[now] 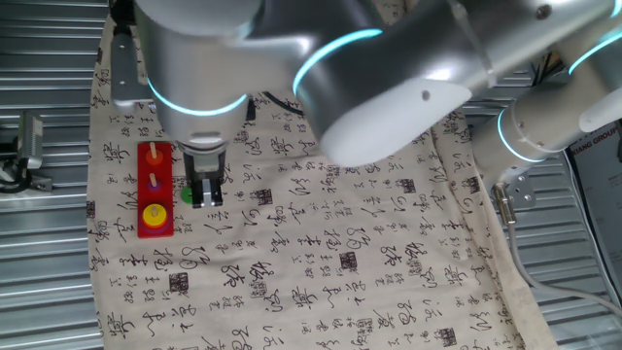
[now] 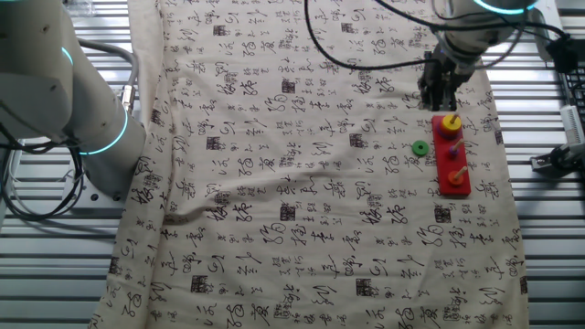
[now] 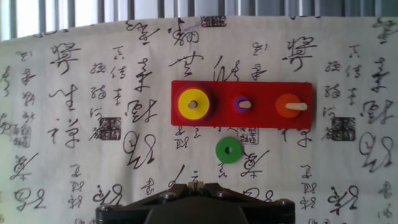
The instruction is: Take out one Hanoi block and throw it aside
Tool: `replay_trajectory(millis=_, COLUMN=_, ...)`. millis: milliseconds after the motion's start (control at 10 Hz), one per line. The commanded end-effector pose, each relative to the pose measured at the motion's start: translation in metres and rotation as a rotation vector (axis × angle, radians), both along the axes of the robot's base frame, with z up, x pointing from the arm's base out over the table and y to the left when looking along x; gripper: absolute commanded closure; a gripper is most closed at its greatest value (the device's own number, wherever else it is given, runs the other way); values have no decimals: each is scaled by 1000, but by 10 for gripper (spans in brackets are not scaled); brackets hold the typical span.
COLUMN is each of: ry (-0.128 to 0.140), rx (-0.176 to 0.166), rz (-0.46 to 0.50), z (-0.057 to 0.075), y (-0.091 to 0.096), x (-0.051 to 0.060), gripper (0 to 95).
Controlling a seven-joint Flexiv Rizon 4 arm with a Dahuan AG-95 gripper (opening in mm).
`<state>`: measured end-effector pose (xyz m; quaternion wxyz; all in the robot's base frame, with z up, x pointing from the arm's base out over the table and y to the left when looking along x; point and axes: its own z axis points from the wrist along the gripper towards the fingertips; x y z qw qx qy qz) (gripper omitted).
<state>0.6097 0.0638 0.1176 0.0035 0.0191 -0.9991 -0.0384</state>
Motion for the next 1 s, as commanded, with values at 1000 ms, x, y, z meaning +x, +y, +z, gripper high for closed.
replay_trajectory(millis=1000, ry=-36, rx=25, rz=41, z=0, y=0, x=-1, gripper=950)
